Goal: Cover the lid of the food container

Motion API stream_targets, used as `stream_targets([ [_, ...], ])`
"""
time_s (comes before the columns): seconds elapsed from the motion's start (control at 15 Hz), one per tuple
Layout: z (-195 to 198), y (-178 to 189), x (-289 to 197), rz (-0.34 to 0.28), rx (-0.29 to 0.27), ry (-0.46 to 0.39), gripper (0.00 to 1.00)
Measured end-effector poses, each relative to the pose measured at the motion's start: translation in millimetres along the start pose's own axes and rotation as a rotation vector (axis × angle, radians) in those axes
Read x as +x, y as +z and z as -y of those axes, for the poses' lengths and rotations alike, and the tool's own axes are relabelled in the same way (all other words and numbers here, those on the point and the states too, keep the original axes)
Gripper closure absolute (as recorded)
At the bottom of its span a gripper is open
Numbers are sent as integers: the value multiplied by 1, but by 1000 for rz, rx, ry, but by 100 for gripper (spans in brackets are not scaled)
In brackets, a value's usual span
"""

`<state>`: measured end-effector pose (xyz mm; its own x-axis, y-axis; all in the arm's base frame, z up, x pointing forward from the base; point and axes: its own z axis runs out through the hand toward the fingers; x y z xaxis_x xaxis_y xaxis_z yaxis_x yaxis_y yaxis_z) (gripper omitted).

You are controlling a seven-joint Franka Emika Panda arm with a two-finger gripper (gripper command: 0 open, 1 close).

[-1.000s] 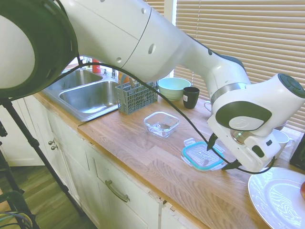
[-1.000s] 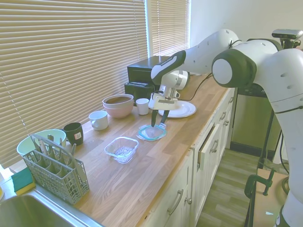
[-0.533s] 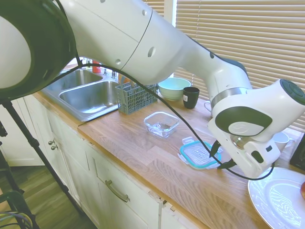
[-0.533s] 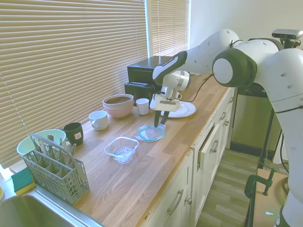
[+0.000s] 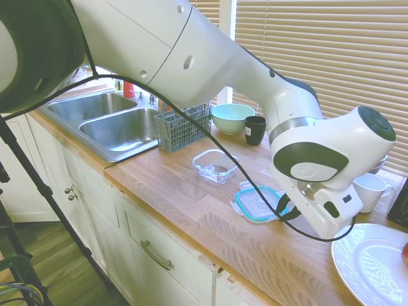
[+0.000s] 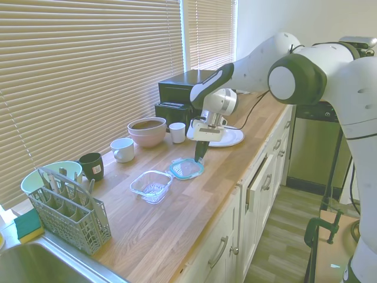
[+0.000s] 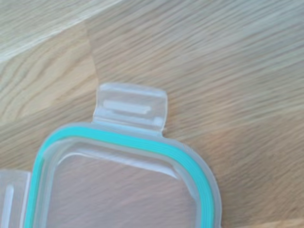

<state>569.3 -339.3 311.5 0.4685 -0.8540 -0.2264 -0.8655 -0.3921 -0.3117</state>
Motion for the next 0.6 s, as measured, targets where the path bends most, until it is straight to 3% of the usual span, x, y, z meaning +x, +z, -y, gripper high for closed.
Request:
stream_targets([
  [0.27,1,-17,-19,-27,2,-13,100],
  [0.6,32,-76,-73,-103,-5,-71,100],
])
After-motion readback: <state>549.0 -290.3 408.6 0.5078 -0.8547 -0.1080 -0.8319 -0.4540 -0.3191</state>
